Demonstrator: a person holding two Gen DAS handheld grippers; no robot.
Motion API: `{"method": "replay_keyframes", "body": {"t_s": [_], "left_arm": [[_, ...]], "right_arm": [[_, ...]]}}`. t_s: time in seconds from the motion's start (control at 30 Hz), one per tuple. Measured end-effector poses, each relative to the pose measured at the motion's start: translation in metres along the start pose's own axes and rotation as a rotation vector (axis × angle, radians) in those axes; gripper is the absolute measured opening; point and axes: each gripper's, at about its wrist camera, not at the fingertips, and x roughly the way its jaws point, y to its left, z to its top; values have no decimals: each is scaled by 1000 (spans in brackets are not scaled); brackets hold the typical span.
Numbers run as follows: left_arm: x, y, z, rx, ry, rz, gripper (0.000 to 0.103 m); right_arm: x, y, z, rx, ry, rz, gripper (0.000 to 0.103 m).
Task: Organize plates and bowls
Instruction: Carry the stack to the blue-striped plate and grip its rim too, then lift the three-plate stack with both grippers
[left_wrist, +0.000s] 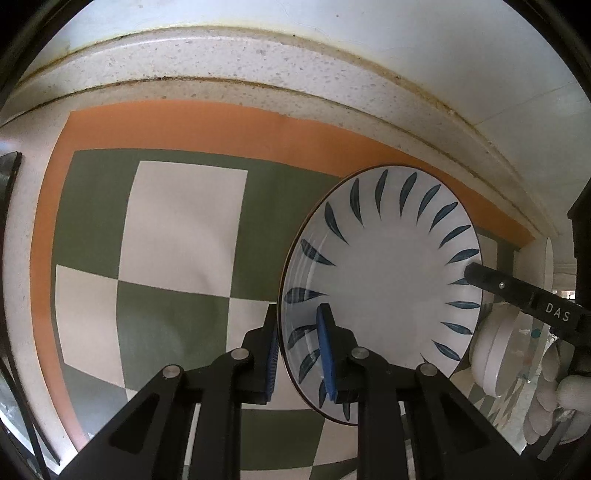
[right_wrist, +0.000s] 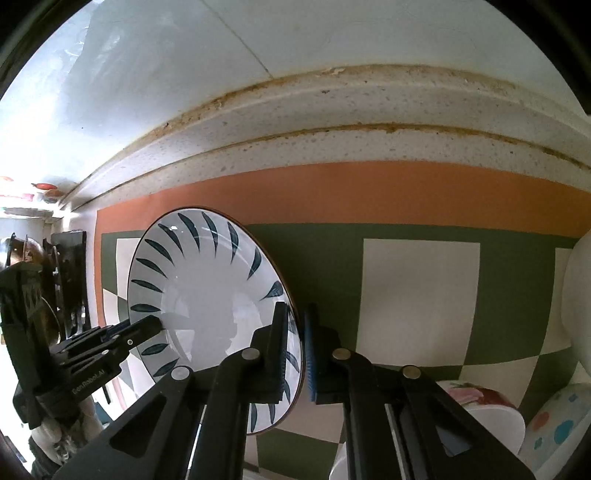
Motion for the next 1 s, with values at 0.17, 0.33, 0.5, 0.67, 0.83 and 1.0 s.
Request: {"method": "replay_keyframes", "body": {"t_s": [0.17, 0.33, 0.5, 0.67, 0.83, 1.0], "left_arm": [[-20, -3, 0, 6, -19, 1, 17], [-42, -9, -6, 16, -42, 3, 17], [-68, -19, -26, 40, -63, 10, 17], [-84, -31, -64, 54, -59, 6, 17], [-91, -37, -110, 62, -47, -2, 17], [-81, -48, -154, 75, -18, 2, 17]], "right_arm": [[-11, -1, -6, -1, -17, 23, 10], [-32, 6, -15, -19, -36, 45, 10], [-61, 11, -37, -37, -55, 60, 10], [-90, 11, -77, -50, -64, 77, 10], [-106, 3, -131, -55, -59, 96, 10], [-105, -11, -188, -43, -40, 105, 10]]}}
